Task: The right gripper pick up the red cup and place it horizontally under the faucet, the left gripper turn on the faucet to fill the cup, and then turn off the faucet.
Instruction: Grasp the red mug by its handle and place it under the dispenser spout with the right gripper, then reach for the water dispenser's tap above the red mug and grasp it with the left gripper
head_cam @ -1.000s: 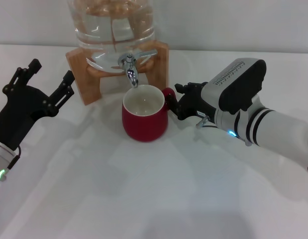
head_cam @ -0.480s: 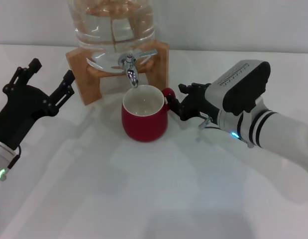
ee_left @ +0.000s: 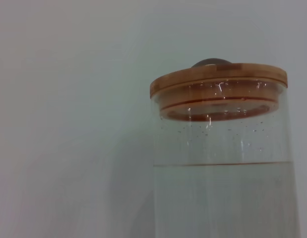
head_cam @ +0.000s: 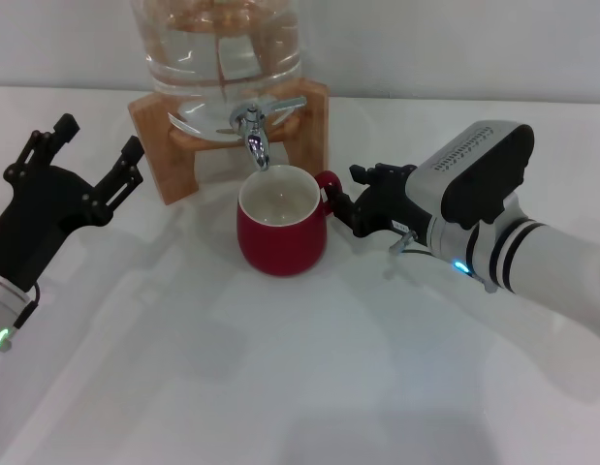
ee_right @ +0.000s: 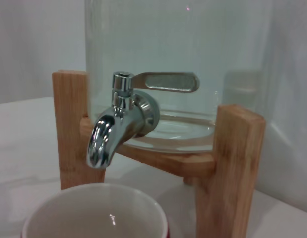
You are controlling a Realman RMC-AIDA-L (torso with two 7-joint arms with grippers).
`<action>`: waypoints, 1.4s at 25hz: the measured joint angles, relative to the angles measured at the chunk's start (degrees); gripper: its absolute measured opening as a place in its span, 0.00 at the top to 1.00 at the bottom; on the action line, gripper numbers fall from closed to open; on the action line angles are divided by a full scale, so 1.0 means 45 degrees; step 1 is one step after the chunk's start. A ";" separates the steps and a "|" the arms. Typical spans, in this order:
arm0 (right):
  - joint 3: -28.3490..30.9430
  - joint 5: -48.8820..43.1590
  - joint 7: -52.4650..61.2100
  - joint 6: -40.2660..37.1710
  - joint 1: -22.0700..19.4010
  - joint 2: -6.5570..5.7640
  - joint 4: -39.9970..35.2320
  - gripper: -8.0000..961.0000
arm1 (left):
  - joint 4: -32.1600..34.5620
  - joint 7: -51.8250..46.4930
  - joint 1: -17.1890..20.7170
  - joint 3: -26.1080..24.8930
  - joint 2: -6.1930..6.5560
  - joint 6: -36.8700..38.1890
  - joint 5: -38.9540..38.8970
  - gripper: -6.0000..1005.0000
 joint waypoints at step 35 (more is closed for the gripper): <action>0.1166 -0.0675 -0.0135 -0.3409 -0.2798 -0.0501 0.0294 0.54 | -0.0118 0.0020 0.0047 -0.0030 0.0008 -0.0060 -0.0015 0.16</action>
